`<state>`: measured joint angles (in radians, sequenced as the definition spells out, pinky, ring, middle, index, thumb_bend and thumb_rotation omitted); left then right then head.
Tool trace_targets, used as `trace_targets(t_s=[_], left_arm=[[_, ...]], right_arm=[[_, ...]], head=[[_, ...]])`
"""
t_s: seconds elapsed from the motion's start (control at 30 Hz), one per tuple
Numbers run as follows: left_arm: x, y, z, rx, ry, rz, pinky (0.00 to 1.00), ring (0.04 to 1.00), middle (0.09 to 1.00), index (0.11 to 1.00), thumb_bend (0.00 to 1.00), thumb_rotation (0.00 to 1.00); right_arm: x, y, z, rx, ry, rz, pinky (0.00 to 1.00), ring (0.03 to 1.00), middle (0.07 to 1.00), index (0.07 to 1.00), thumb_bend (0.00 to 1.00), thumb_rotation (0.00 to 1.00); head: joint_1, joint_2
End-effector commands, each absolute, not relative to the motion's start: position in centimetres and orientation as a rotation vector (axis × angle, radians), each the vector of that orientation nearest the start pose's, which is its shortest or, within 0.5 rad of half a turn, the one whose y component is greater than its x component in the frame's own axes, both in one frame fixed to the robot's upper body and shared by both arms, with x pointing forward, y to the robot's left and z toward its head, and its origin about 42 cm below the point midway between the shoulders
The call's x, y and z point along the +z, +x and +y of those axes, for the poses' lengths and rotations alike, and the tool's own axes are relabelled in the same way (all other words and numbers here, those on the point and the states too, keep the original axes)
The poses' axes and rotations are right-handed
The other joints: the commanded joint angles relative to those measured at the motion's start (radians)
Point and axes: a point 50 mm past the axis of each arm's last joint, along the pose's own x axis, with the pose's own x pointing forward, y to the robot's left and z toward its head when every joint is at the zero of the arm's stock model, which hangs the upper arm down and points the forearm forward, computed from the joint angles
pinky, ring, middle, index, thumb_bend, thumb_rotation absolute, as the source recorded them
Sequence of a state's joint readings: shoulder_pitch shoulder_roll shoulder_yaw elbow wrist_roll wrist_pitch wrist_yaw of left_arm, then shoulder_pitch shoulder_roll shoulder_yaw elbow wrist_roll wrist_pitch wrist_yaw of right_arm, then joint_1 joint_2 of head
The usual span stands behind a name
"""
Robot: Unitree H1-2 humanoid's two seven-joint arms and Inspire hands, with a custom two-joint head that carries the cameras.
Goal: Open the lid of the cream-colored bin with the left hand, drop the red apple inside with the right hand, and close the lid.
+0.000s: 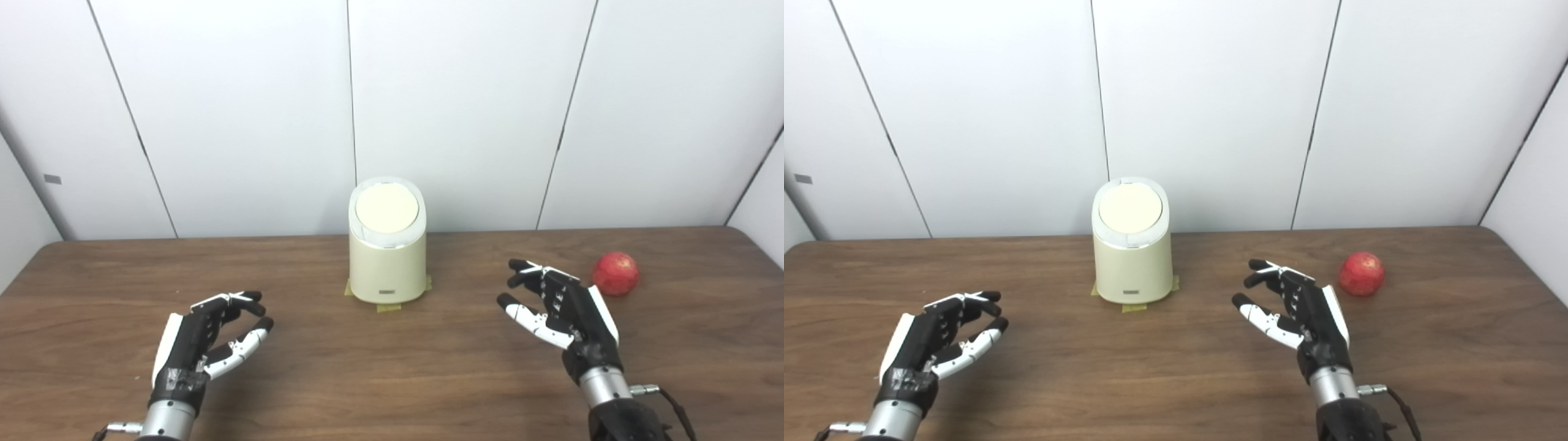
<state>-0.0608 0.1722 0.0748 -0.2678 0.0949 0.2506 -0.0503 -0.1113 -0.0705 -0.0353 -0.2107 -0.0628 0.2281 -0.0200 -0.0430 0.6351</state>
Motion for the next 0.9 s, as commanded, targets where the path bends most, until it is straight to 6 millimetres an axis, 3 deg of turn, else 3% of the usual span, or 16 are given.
trace_targets(t_s=[0.0,0.03,0.07,0.1,0.13,0.2,0.37,0.47,0.6,0.7,0.87], left_arm=[[19.7,30.5,27.3,0.037,0.287,-0.182,0.82,0.806,0.744,0.491,0.5,0.06],[19.7,30.4,27.3,0.043,0.283,-0.176,0.8,0.799,0.743,0.493,0.5,0.06],[19.6,30.4,27.2,0.043,0.268,-0.17,0.77,0.793,0.753,0.496,0.5,0.06],[19.6,30.4,27.2,0.043,0.257,-0.166,0.77,0.8,0.771,0.635,0.5,0.12],[19.6,30.3,27.1,0.033,0.218,-0.159,0.77,0.803,0.781,0.706,0.5,0.15],[19.5,30.2,27.1,0.017,0.174,-0.15,0.86,0.864,0.853,0.859,0.45,0.34],[19.3,30.1,27.1,-0.011,0.072,-0.142,0.94,0.952,0.965,0.986,0.45,0.61],[19.4,30.0,27.0,-0.016,0.047,-0.138,0.96,0.987,0.997,0.999,0.5,0.77],[19.3,30.0,26.9,-0.015,0.022,-0.137,0.97,1.0,1.0,1.0,0.47,0.94],[19.3,29.9,27.0,-0.021,0.018,-0.131,0.98,1.0,1.0,1.0,0.49,0.99],[19.5,30.0,26.9,-0.031,0.04,-0.13,0.98,1.0,1.0,1.0,0.5,1.0]], right_arm=[[19.6,32.1,-22.9,-0.021,-0.136,-0.184,0.81,0.851,0.811,0.658,0.41,0.0],[19.6,32.1,-22.9,0.001,-0.121,-0.168,0.83,0.862,0.818,0.68,0.44,0.0],[19.5,32.1,-22.9,0.018,-0.091,-0.148,0.85,0.893,0.852,0.763,0.47,0.08],[19.4,32.1,-22.9,0.029,-0.07,-0.134,0.84,0.904,0.874,0.813,0.5,0.18],[19.3,32.1,-22.9,0.04,-0.039,-0.117,0.84,0.91,0.885,0.838,0.52,0.23],[19.1,32.1,-22.8,0.055,-0.002,-0.097,0.89,0.949,0.948,0.936,0.6,0.56],[18.7,32.0,-23.1,0.094,0.019,-0.063,0.96,0.998,0.997,0.997,0.64,0.94],[18.5,32.0,-23.3,0.112,0.042,-0.051,0.99,1.0,1.0,1.0,0.62,0.99],[18.5,31.9,-23.2,0.112,0.063,-0.041,1.0,1.0,1.0,1.0,0.63,1.0],[18.6,31.8,-23.1,0.109,0.07,-0.038,1.0,1.0,1.0,1.0,0.63,1.0],[18.5,31.7,-23.1,0.106,0.068,-0.035,1.0,1.0,1.0,1.0,0.63,1.0]], head=[[0.0,0.002],[0.0,0.002],[0.0,0.002],[0.001,0.002],[0.002,0.002],[0.003,0.002],[0.006,0.003],[0.006,0.004],[0.007,0.003],[0.003,0.0],[0.006,-0.014]])
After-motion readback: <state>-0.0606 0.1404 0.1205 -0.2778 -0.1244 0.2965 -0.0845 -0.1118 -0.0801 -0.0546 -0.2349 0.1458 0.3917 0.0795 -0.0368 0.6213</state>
